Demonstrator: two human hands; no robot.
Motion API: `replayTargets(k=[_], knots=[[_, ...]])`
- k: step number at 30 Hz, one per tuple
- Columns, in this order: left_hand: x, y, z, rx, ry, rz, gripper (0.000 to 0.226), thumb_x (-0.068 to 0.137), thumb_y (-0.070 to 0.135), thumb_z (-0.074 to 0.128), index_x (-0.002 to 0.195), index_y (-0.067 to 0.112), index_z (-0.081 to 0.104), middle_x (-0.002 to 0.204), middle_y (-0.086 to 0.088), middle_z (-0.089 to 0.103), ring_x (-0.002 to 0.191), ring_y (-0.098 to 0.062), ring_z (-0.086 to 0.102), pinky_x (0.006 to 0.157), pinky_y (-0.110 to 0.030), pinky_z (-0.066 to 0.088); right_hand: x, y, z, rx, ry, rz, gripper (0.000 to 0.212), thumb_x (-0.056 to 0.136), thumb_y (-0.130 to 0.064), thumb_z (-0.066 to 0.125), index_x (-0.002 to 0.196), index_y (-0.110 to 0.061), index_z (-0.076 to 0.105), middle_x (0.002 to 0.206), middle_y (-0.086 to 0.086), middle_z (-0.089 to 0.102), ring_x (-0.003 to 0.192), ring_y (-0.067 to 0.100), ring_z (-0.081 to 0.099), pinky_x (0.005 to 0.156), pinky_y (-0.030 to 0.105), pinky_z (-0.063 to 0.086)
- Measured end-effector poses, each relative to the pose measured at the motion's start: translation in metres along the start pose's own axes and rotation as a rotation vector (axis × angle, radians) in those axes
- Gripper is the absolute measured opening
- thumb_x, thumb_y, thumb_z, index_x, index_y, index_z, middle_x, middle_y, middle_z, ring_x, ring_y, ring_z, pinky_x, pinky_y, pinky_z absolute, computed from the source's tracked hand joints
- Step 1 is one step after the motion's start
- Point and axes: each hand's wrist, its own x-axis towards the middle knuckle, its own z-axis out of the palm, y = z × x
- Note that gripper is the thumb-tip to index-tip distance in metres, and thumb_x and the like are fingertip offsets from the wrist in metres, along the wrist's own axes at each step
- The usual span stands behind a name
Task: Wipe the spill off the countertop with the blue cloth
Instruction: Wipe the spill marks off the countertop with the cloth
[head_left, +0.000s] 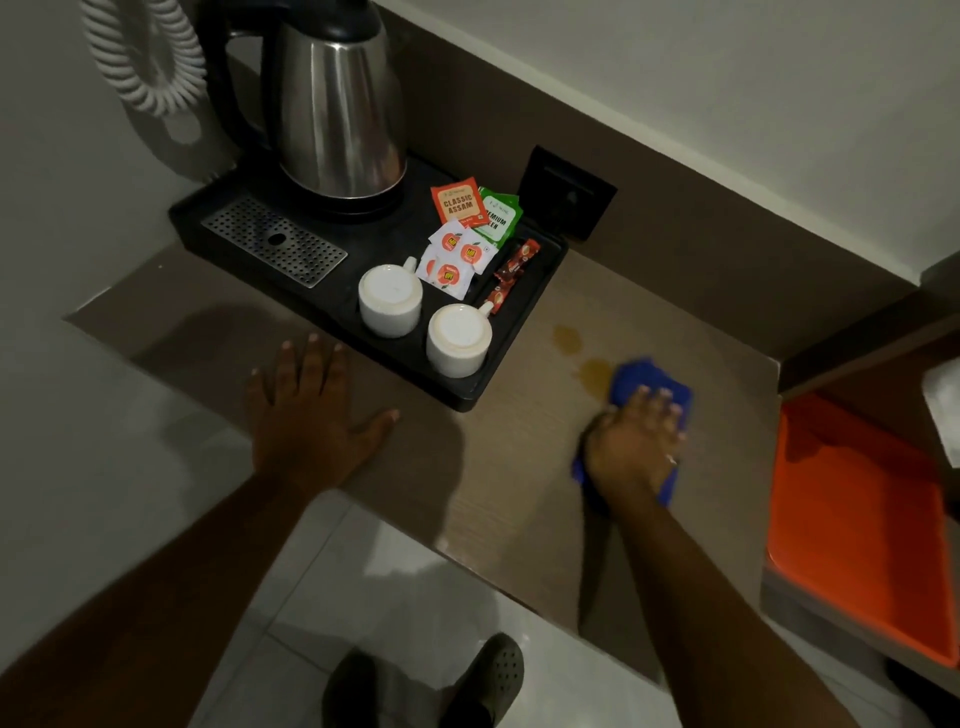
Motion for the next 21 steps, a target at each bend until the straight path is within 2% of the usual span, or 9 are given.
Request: replayTargets(k=[3,5,8,12,13,15,18,20,21], knots=[[0.000,0.001,-0.003,0.006,-0.023,-0.002,0.102,0.077,0.083,0.026,0.152,0.015,0.023,0.163,-0.016,0.018,0.148,-0.040,0.014,0.115,-0.064,0.013,-0.037,0.035,-0.006,-0.056,-0.117,-0.526,0.057,0.100,-0.041,0.022,0.151,-0.019,0.013,0.160,0.003,0.006,0.148,0.020,0.001,0.119,0.043,0.002],[0.001,0.000,-0.004,0.000,-0.027,-0.007,0.102,0.076,0.083,0.026,0.153,0.015,0.023,0.163,-0.016,0.017,0.148,-0.040,0.013,0.115,-0.064,0.013,-0.042,0.086,-0.018,-0.073,-0.150,-0.590,0.056,0.098,-0.045,0.020,0.151,-0.026,0.013,0.160,-0.002,0.006,0.148,0.015,0.000,0.120,0.044,0.005],[0.000,0.003,-0.003,-0.011,-0.026,-0.030,0.103,0.075,0.083,0.026,0.152,0.014,0.024,0.163,-0.016,0.017,0.148,-0.040,0.013,0.115,-0.064,0.013,-0.008,0.122,-0.033,-0.081,-0.097,-0.388,0.057,0.100,-0.041,0.023,0.152,-0.018,0.017,0.162,0.006,0.009,0.149,0.023,0.003,0.121,0.047,0.005],[0.000,0.022,0.002,-0.072,0.001,-0.134,0.111,0.073,0.088,0.026,0.152,0.010,0.023,0.161,-0.020,0.019,0.148,-0.042,0.011,0.115,-0.064,0.009,0.044,0.049,-0.026,-0.039,-0.002,0.109,0.060,0.100,-0.037,0.024,0.152,-0.009,0.013,0.162,0.016,0.008,0.148,0.036,0.006,0.119,0.053,0.008],[0.000,0.026,0.003,-0.079,0.004,-0.149,0.112,0.072,0.088,0.026,0.152,0.009,0.022,0.161,-0.021,0.019,0.148,-0.042,0.010,0.115,-0.064,0.009,0.049,0.026,-0.022,-0.014,-0.003,0.155,0.061,0.100,-0.037,0.024,0.152,-0.008,0.012,0.162,0.016,0.007,0.148,0.036,0.005,0.119,0.052,0.007],[-0.001,0.027,0.002,-0.067,0.002,-0.154,0.113,0.073,0.089,0.026,0.152,0.010,0.021,0.162,-0.020,0.018,0.148,-0.041,0.010,0.115,-0.064,0.009,0.041,-0.003,-0.009,-0.022,-0.013,-0.040,0.060,0.100,-0.037,0.023,0.152,-0.009,0.013,0.162,0.015,0.007,0.149,0.034,0.005,0.119,0.050,0.004],[-0.001,0.026,-0.002,-0.050,-0.006,-0.148,0.111,0.075,0.088,0.028,0.153,0.009,0.020,0.162,-0.020,0.016,0.148,-0.042,0.009,0.116,-0.064,0.009,0.013,0.020,-0.007,-0.105,-0.131,-0.574,0.059,0.099,-0.044,0.019,0.152,-0.019,0.013,0.162,0.005,0.008,0.149,0.024,0.004,0.119,0.043,0.003],[-0.001,0.027,-0.005,-0.048,-0.012,-0.151,0.111,0.075,0.087,0.029,0.153,0.009,0.019,0.162,-0.020,0.015,0.148,-0.042,0.008,0.116,-0.064,0.009,0.021,0.065,-0.021,-0.124,-0.200,-0.734,0.058,0.098,-0.049,0.017,0.151,-0.027,0.010,0.161,-0.001,0.008,0.150,0.019,0.003,0.120,0.040,0.002],[-0.002,0.028,-0.005,-0.052,-0.020,-0.151,0.111,0.075,0.087,0.028,0.153,0.009,0.019,0.162,-0.020,0.015,0.149,-0.042,0.008,0.116,-0.064,0.008,0.034,0.083,-0.030,-0.129,-0.205,-0.726,0.057,0.098,-0.049,0.018,0.150,-0.028,0.010,0.161,0.000,0.008,0.149,0.018,0.002,0.121,0.041,0.002]])
